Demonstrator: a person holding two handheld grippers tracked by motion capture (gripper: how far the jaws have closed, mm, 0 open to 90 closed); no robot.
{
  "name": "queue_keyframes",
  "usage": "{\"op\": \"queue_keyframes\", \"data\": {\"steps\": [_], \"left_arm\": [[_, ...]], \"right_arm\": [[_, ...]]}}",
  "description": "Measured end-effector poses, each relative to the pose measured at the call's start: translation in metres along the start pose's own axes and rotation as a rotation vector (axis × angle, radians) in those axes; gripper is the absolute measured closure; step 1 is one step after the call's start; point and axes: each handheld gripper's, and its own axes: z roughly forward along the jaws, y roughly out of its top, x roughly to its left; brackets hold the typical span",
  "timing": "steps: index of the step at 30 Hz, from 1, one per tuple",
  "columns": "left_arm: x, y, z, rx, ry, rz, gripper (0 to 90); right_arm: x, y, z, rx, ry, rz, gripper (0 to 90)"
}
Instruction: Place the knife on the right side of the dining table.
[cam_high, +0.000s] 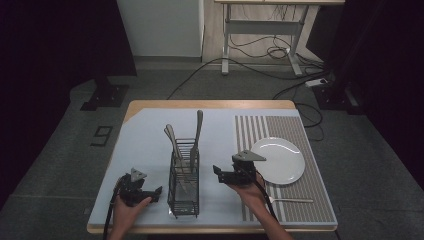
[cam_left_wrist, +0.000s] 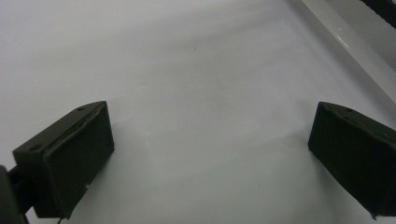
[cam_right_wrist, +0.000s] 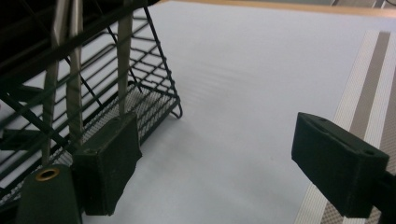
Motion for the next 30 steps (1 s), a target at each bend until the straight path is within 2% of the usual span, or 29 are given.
{"op": "queue_keyframes", "data": {"steps": [9,17,21,30], "left_arm": [[0.0,0.0,0.0,-0.001,0.0,0.0,0.0],[0.0,0.0,0.0,0.0,0.0,0.0,0.0],[0.0,0.0,0.0,-0.001,0.001,0.0,0.0],[0.0,0.0,0.0,0.003,0.0,0.003,0.0]], "right_arm": [[0.0,0.016,-0.002,-0.026,0.015,0.011,15.2],[0.004,0.028,0.001,-0.032,0.024,-0.011,17.6],[0.003,0.035,0.001,-0.056,0.04,-0.018,23.9],[0.0,0.047,0.008,-0.059,0.05,-0.009,25.7]]}}
